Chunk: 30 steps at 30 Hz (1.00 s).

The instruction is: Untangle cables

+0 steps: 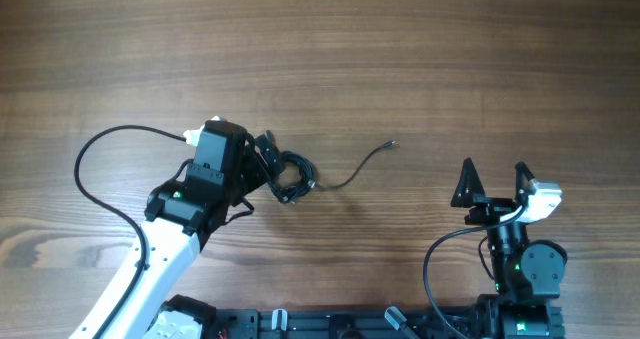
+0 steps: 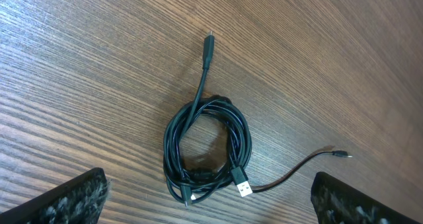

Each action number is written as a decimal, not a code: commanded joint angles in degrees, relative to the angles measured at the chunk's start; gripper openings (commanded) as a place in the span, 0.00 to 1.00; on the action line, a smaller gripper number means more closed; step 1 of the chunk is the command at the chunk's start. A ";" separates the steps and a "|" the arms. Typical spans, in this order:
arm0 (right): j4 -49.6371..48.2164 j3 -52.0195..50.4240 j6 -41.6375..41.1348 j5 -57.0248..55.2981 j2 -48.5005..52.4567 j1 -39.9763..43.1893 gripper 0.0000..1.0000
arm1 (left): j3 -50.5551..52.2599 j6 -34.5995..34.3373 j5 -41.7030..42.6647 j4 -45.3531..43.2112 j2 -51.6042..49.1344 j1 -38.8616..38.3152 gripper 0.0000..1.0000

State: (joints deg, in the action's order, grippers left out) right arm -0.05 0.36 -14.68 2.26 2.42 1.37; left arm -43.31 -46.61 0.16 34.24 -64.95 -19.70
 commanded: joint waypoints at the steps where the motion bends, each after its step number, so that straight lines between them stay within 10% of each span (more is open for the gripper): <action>1: -0.28 -0.07 1.01 -0.96 0.02 -0.22 1.00 | 0.35 -0.33 0.52 -0.57 -0.44 0.44 1.00; 21: -0.28 -0.07 1.01 -0.96 0.07 -0.22 1.00 | 0.35 -0.09 -4.46 -7.85 -14.84 -7.78 0.97; 30: -0.28 -0.07 0.98 -0.96 0.13 -0.22 1.00 | 0.35 6.34 -9.31 -7.04 -17.20 -7.78 0.79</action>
State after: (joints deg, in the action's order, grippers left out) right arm -0.05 0.36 -14.68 2.26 2.42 1.37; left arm -43.29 -42.11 -7.46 27.03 -79.90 -27.33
